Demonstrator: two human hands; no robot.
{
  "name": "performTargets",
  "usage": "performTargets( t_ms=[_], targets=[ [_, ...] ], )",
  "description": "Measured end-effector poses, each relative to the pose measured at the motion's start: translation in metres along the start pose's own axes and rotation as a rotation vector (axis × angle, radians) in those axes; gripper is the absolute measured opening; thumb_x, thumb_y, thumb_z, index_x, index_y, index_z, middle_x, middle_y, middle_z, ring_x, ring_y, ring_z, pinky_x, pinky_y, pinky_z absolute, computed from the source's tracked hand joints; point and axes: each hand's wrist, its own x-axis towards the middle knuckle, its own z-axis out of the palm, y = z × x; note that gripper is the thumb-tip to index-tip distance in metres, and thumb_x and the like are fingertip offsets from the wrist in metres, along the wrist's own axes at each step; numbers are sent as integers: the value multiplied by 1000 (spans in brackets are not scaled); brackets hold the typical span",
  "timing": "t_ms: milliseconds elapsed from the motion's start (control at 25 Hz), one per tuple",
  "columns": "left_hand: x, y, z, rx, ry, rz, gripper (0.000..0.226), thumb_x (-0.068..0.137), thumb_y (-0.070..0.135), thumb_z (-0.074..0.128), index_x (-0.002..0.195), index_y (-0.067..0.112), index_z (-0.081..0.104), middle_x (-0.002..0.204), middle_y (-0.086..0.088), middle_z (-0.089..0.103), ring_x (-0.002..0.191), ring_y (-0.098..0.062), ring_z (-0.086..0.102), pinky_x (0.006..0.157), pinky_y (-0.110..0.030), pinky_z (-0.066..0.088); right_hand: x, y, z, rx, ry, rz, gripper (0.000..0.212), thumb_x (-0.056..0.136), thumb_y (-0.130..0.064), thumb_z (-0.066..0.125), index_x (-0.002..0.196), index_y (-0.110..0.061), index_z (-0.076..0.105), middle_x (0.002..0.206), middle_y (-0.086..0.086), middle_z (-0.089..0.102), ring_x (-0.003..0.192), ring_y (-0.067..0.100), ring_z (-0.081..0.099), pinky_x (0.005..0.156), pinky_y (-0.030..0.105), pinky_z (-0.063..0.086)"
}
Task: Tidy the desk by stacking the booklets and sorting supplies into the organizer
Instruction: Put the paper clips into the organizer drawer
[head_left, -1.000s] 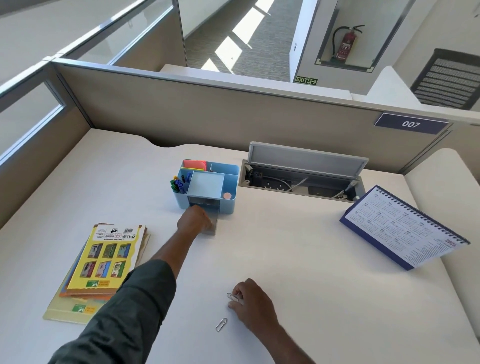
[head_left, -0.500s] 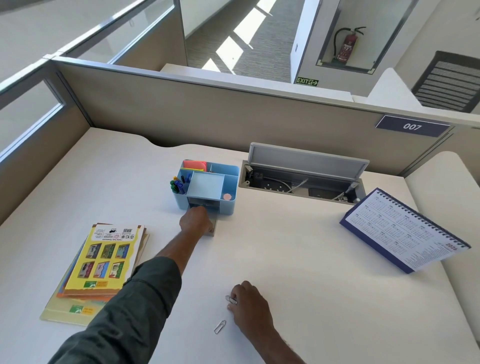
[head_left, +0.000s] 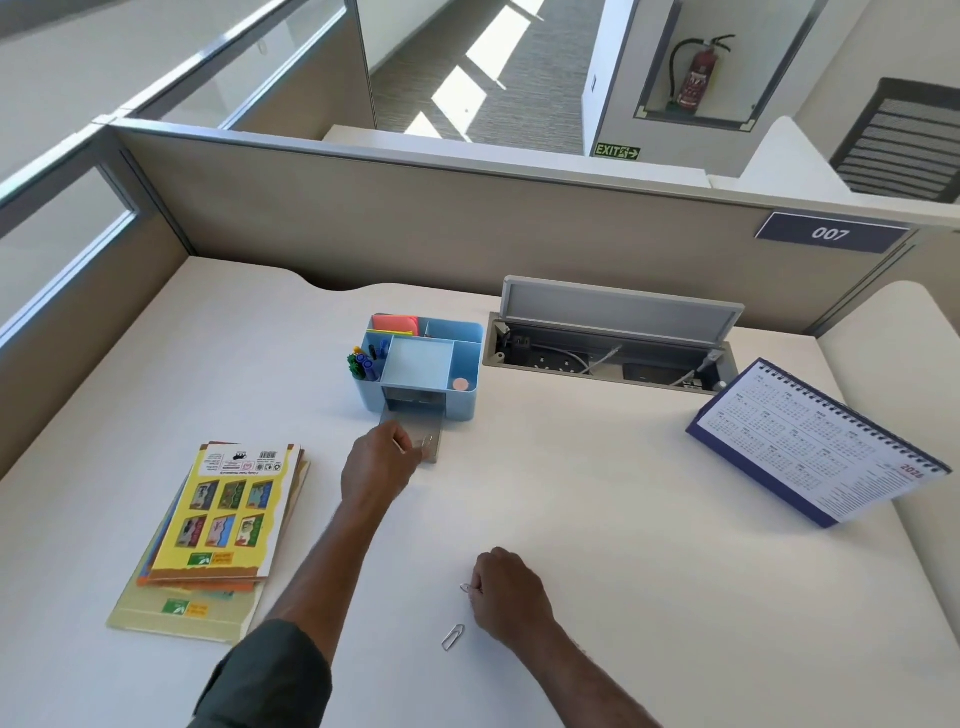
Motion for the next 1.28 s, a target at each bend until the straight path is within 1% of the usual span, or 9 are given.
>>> performTargets(
  t_ms=[160,240,480,560,640,760,920,1040,1280],
  targets=[
    [-27,-12,3,-55,-2,35,26,89,45,73,84,23,59,85,6,65,75,-12,61,60,-28,48,-7,1,-4,32,0,-36,10,91,-18,46,84,-25,46,89,-3,52,79,16,44,56,23,28],
    [-37,-17,5,-103,-11,71,26,91,45,70,84,22,62,83,6,66,76,-14,61,62,-28,48,-9,3,-5,107,24,-29,10,91,-17,49,85,-24,49,84,-10,49,77,12,44,58,23,28],
    [-70,-38,26,-240,-191,180,12,93,36,68,87,26,70,85,9,72,67,-11,67,70,-34,58,-2,-1,-27,770,125,191,8,86,-14,69,82,-20,71,65,-7,67,55,7,58,59,27,50],
    [-78,-35,29,-271,-236,210,11,94,31,68,87,24,71,85,6,73,66,-12,69,63,-26,56,5,-4,-43,856,172,168,11,87,-13,70,82,-21,74,71,-7,71,60,9,64,63,31,56],
    [-81,-29,27,-301,-229,238,12,96,26,67,85,21,71,82,4,74,65,-10,68,55,-15,47,13,-10,-57,876,203,127,13,88,-13,69,84,-23,75,76,-6,73,65,12,67,66,33,58],
    [-80,-21,20,-331,-189,256,13,95,23,67,83,19,72,76,5,74,62,-6,68,53,-12,46,23,-17,-69,861,223,72,16,89,-13,68,83,-27,73,79,-6,73,68,14,68,67,34,58],
    [-70,-15,11,-381,-156,221,12,93,19,67,83,17,72,71,1,73,57,-5,65,50,-14,46,35,-20,-73,808,248,19,11,90,-16,67,96,-22,75,88,-7,74,76,8,68,74,29,58],
    [-52,-16,2,-391,-4,170,12,94,23,65,87,18,72,65,0,70,54,-8,62,51,-24,50,42,-22,-76,702,290,-30,23,94,-16,63,116,-16,70,109,-6,71,89,6,66,82,18,51],
    [19,-16,-4,-251,116,5,23,97,28,58,107,15,74,95,-8,75,79,-23,69,72,-33,59,52,-22,-77,507,246,-59,29,94,-15,60,122,-16,67,117,-3,68,101,13,63,91,27,50]
  ],
)
